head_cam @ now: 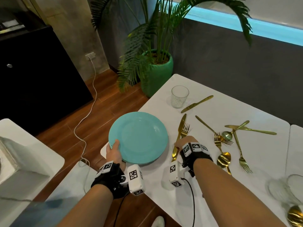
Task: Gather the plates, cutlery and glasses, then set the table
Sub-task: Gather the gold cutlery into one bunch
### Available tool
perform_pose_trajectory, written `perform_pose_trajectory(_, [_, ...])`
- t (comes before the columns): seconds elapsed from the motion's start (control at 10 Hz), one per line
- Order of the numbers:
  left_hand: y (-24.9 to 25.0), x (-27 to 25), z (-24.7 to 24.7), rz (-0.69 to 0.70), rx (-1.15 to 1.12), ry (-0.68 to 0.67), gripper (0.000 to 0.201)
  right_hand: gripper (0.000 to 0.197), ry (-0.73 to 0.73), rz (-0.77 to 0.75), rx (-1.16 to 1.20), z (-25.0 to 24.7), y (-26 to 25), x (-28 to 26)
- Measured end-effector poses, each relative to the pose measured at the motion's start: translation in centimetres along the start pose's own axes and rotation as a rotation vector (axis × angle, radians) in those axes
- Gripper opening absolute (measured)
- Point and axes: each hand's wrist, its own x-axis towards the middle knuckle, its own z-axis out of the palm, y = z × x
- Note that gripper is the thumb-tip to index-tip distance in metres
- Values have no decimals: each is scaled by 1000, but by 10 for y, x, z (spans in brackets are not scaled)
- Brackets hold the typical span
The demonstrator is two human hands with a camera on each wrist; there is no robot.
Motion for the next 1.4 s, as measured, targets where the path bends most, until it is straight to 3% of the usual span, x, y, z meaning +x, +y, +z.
perform_pose_trajectory(0.1, [-10, -2, 2, -5, 61, -15, 40, 28, 30, -79, -253, -10, 18, 0])
perform_pose_trajectory(0.2, [-16, -3, 4, 66, 261, 57, 43, 25, 48, -15, -117, -16, 24, 1])
perform_pose_trajectory(0.4, [-20, -2, 5, 79, 862, 166, 60, 24, -105, 42, 146, -31, 40, 6])
perform_pose_trajectory(0.6, [-21, -13, 18, 92, 1082, 274, 62, 27, -116, 47, 173, -39, 51, 8])
perform_pose_trajectory(0.7, [-16, -14, 21, 95, 1246, 245, 56, 27, -118, 42, 200, -45, 57, 5])
perform_pose_trajectory(0.8, [-9, -10, 23, 149, 1331, 200, 51, 28, -58, 42, 160, -45, 52, 3])
perform_pose_trajectory(0.9, [-2, -25, 34, 181, 1407, 268, 54, 34, 4, 77, 142, -49, 45, -5])
perform_pose_trajectory(1.0, [-4, -48, 61, 514, 1443, 131, 53, 38, -118, 38, 292, -56, 39, -24])
perform_pose_trajectory(1.1, [-19, -78, 93, 432, 1015, -390, 33, 29, -212, -70, 429, -53, 39, -43])
perform_pose_trajectory(1.2, [-37, -110, 118, -17, 884, -648, 32, 16, -206, -191, 440, -43, 48, -48])
perform_pose_trajectory(1.3, [-52, -126, 125, -128, 972, -698, 35, 21, -150, -228, 399, -39, 62, -55])
perform_pose_trajectory(1.4, [-62, -130, 122, -59, 1022, -745, 27, 23, -144, -204, 330, -47, 84, -62])
